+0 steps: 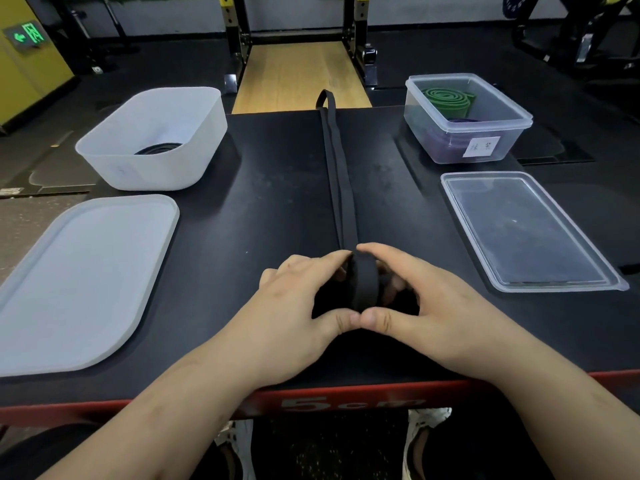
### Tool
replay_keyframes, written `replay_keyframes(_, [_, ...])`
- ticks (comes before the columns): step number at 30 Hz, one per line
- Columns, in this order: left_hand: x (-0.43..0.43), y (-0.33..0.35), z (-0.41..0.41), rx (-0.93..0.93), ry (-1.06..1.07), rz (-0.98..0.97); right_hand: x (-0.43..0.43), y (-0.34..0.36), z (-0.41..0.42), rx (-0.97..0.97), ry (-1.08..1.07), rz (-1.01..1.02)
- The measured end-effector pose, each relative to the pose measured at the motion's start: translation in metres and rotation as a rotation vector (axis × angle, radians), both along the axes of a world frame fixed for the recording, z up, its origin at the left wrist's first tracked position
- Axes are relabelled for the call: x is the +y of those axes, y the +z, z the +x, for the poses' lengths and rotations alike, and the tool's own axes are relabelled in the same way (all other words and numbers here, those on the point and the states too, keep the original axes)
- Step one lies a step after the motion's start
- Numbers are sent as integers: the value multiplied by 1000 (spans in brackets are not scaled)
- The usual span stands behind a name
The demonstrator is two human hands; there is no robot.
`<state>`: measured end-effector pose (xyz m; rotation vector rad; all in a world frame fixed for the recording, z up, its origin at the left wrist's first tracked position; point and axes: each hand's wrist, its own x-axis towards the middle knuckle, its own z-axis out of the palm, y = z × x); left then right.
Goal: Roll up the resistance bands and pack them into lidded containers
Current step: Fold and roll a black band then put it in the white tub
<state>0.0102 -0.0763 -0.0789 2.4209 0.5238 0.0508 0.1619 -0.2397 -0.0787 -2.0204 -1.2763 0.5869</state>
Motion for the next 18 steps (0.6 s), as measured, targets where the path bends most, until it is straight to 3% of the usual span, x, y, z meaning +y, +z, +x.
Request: replay_keyframes(18, [-17, 2, -24, -85, -8, -46, -15, -4, -7, -64, 100, -6])
